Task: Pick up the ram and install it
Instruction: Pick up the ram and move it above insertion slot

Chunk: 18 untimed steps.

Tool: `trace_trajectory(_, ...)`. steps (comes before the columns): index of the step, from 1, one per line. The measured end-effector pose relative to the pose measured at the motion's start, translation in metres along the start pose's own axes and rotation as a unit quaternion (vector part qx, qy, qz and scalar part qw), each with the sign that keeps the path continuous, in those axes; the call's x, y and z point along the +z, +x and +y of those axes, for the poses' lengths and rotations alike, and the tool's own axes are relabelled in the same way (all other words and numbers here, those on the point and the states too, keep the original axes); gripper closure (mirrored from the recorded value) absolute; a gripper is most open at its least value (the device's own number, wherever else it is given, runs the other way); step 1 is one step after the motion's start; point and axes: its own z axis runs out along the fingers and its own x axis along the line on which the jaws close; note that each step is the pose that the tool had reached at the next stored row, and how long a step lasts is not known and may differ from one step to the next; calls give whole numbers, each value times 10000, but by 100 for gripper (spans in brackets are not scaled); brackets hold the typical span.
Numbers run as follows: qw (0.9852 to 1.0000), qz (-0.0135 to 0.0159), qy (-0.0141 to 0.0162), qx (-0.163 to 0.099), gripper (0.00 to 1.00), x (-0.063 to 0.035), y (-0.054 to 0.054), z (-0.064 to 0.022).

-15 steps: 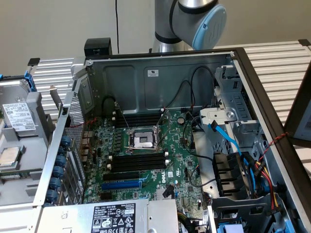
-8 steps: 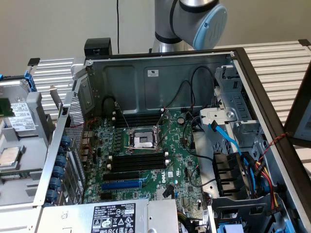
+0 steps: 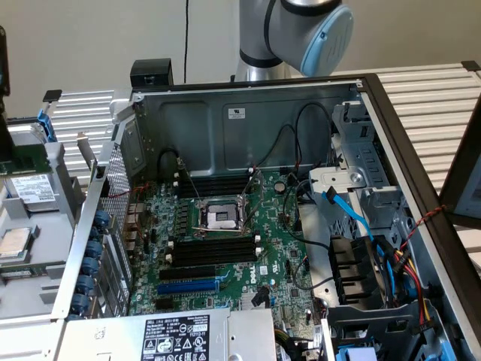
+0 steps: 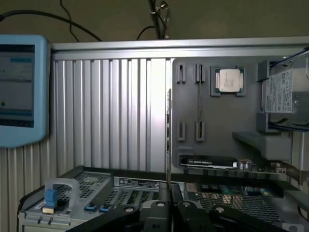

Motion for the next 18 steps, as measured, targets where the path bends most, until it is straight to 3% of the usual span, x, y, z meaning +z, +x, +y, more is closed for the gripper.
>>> trace_trajectory(8, 10000, 0, 0, 1, 88, 4, -3, -366)
trace_trajectory(12, 10000, -16, -1, 1, 88, 9, -4, -548)
trace_trajectory(15, 10000, -60, -3, 2, 88, 13, -6, -682)
trace_trajectory(18, 9999, -127, -7, 3, 88, 17, -8, -817)
